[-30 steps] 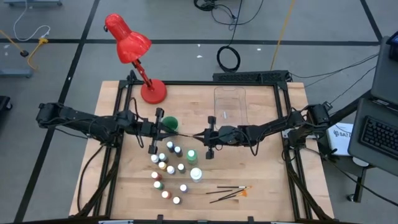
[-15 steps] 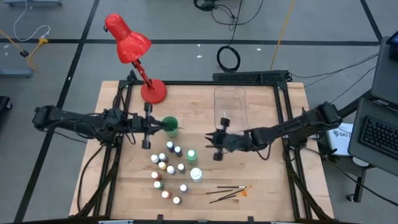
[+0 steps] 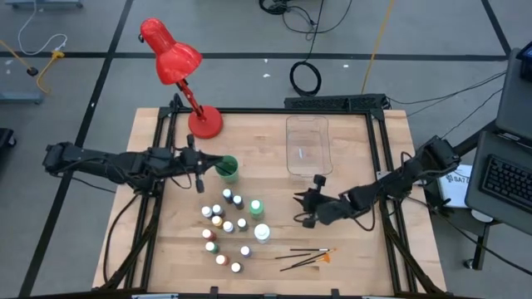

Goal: Pick & Place Paint Supplies
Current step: Put the gold paintbrush into the green cup

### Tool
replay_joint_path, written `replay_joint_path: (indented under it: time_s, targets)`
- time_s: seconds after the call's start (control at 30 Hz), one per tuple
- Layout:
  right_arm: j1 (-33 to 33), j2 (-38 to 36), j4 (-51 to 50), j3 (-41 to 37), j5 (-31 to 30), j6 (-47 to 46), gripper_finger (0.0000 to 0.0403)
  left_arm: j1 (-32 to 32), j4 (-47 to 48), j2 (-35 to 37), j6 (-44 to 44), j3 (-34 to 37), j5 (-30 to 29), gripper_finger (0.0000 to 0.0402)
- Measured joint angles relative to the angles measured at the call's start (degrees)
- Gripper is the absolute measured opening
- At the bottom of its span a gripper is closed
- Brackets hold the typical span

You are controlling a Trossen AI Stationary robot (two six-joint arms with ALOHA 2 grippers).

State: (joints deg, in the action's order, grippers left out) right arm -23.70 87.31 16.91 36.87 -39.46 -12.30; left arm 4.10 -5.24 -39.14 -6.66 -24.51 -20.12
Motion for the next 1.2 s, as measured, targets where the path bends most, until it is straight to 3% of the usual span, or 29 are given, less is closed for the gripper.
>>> replay_joint_path:
  time_s: [0.2,0.37,1.2]
  targets:
    - [-0.4,0.0,18.9,-8.7,0.3,2.9,0.0043,-0.8,1.9,-2.7,2.0,0.0,-1.0,0.0000]
    - [-0.4,0.0,28.5,-11.7,0.3,5.4,0.0043,-3.1,2.4,-6.8,4.1,0.0,-1.3,0.0000]
    - [-0.4,0.0,29.2,-12.0,0.5,5.5,0.0043,-8.6,-3.9,-23.5,7.4,0.0,2.2,0.0006]
